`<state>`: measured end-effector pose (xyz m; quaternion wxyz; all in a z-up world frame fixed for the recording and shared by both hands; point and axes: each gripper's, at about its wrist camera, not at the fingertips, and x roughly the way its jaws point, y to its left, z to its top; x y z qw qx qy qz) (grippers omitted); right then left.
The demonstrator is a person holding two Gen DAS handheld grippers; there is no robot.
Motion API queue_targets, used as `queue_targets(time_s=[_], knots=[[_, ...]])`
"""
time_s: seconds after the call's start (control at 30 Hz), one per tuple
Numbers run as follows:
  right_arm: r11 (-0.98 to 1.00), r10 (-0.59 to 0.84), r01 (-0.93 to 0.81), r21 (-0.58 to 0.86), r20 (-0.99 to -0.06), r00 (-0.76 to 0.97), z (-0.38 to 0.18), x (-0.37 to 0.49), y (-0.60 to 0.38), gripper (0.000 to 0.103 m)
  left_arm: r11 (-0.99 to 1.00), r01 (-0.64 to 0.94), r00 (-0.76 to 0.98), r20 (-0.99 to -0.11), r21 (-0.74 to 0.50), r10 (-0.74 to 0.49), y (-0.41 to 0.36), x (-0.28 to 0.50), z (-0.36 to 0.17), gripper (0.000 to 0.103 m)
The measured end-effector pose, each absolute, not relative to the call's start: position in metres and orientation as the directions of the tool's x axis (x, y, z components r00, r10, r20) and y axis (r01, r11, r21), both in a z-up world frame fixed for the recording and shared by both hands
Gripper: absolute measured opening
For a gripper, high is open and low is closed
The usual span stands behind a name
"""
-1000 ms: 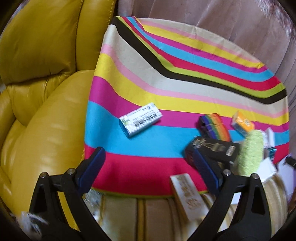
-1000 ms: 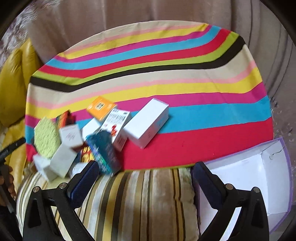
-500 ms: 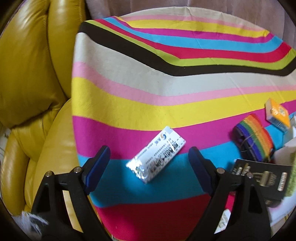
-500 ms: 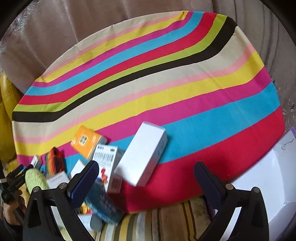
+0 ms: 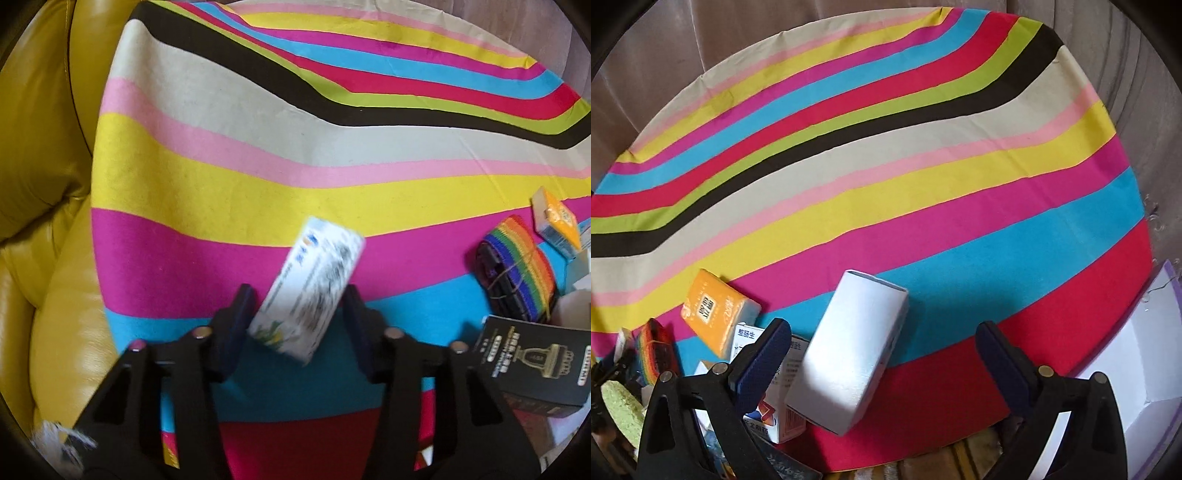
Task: Organize objects
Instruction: 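Reach the left gripper to the white blister pack and grasp it while the right gripper approaches the white box, then grasp the white rectangular box with the right gripper and lift it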
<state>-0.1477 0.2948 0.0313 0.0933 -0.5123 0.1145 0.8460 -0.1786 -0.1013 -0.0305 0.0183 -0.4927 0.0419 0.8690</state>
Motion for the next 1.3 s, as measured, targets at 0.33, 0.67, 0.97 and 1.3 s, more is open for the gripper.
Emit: queue_targets(time_s=[0.33,0.67,0.97,1.3], knots=[[-0.941,0.026,-0.315,0.126,-0.898,-0.439,0.027,-0.142,0.312,0.094,-0.999,-0.054,-0.499,-0.866,-0.004,0.030,-0.102,-0.171,-0.033,0.038],[-0.963,0.086,-0.268,0.024,-0.917,-0.390,0.015,-0.141,0.305,0.073,-0.998,-0.018,-0.524,-0.849,-0.061,0.061,-0.101,-0.159,-0.022,0.037],[-0.973,0.041,-0.224,0.058,-0.909,-0.415,0.016,-0.131,0.305,0.038,-0.994,0.036,-0.583,-0.810,-0.108,0.067,-0.099,-0.137,-0.003,0.037],[-0.990,0.057,-0.140,0.019,-0.855,-0.515,0.038,-0.102,0.295,0.037,-0.979,0.103,-0.659,-0.749,-0.176,0.065,-0.085,-0.088,0.022,0.037]])
